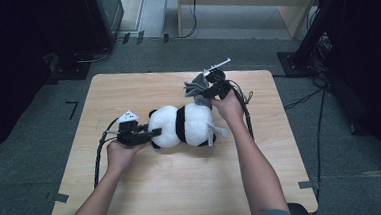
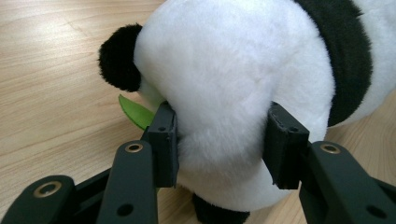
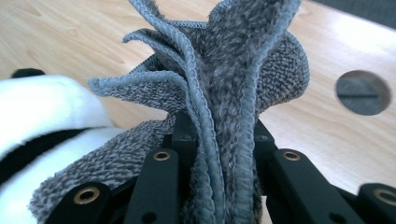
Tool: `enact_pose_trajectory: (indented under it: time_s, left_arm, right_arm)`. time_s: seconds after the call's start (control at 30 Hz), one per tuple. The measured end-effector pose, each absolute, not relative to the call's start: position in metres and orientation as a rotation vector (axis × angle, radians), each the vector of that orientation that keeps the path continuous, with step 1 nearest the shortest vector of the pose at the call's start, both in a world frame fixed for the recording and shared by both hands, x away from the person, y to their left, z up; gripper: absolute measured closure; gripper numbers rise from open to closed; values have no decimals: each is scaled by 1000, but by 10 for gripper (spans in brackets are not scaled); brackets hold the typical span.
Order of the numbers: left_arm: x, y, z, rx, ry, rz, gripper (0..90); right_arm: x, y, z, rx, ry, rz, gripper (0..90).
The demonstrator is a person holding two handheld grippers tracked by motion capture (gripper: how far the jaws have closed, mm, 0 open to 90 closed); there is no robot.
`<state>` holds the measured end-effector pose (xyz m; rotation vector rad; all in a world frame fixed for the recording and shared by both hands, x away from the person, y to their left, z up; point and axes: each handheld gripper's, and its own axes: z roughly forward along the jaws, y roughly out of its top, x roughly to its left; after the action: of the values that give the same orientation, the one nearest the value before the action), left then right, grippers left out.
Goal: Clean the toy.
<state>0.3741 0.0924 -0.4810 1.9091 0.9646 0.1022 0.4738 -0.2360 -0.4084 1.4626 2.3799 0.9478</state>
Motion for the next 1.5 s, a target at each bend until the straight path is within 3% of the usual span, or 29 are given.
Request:
enact_pose_trajectory:
  time_s: [0.73,1.17,1.5]
  left_arm:
    - [374,93,-480,1906,967,99,536]
    - [374,93,-480,1907,972,96,535]
    - [374,93,-480,1905,976,98,534]
  right_arm:
    - [470,-273,-452,1661,2271,1009,734]
    - [467,-279,-410,1629,2216,1087,736]
    - [468,-239,-370,1504,2271,1141,738]
